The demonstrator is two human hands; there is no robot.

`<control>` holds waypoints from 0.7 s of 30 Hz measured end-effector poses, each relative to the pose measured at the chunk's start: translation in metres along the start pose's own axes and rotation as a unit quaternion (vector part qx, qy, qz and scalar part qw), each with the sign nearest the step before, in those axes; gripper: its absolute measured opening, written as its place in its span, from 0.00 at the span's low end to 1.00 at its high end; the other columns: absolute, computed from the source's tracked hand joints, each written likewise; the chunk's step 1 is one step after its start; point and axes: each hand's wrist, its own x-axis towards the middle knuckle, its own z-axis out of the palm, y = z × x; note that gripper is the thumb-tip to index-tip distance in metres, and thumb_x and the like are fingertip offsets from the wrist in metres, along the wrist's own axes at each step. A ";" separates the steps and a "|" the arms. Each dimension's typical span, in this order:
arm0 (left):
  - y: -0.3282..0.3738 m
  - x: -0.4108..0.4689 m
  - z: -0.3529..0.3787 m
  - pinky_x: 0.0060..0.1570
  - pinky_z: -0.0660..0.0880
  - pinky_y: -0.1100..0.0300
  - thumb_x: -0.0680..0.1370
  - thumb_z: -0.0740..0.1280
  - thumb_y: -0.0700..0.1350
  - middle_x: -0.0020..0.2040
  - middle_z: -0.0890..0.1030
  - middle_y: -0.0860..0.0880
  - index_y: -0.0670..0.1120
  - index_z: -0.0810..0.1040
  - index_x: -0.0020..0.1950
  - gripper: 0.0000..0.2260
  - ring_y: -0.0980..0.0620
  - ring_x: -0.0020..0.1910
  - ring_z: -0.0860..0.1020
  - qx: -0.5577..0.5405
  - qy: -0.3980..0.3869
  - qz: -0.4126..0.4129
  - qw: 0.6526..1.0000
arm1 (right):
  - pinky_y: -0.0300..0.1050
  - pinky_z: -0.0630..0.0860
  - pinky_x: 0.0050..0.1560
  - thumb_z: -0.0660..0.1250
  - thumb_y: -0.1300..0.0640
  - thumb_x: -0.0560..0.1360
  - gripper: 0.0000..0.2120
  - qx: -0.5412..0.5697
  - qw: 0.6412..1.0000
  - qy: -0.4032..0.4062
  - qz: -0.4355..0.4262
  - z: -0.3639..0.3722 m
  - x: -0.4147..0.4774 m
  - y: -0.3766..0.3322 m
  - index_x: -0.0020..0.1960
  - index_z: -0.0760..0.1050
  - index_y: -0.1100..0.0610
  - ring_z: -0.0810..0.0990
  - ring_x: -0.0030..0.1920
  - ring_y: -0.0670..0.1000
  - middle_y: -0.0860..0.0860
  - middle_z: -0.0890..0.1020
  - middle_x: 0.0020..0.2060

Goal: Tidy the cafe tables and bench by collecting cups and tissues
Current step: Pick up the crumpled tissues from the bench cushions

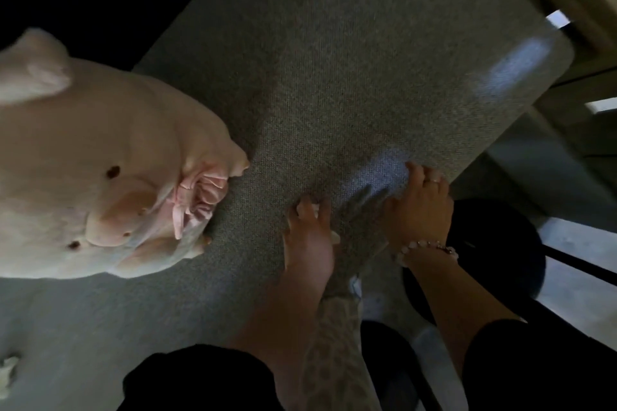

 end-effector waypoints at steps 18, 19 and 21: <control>-0.035 0.035 -0.006 0.27 0.78 0.56 0.60 0.77 0.32 0.45 0.78 0.42 0.41 0.80 0.48 0.18 0.43 0.40 0.80 -0.069 0.161 0.102 0.979 | 0.49 0.63 0.65 0.64 0.56 0.74 0.28 -0.034 0.995 0.041 -0.088 0.010 0.024 -0.063 0.71 0.61 0.60 0.65 0.67 0.58 0.58 0.68 0.66; -0.036 0.039 -0.008 0.25 0.78 0.57 0.60 0.75 0.31 0.42 0.79 0.42 0.41 0.80 0.47 0.17 0.44 0.37 0.80 -0.074 0.173 0.113 0.976 | 0.49 0.62 0.65 0.63 0.56 0.74 0.28 -0.035 0.994 0.039 -0.094 0.008 0.024 -0.068 0.71 0.60 0.60 0.64 0.67 0.58 0.58 0.67 0.67; -0.038 0.045 -0.016 0.24 0.79 0.58 0.67 0.65 0.35 0.41 0.80 0.42 0.42 0.78 0.49 0.12 0.45 0.35 0.81 -0.092 0.208 0.129 0.965 | 0.50 0.62 0.66 0.62 0.56 0.75 0.27 -0.042 0.993 0.045 -0.103 0.005 0.028 -0.077 0.71 0.60 0.59 0.64 0.68 0.58 0.57 0.66 0.68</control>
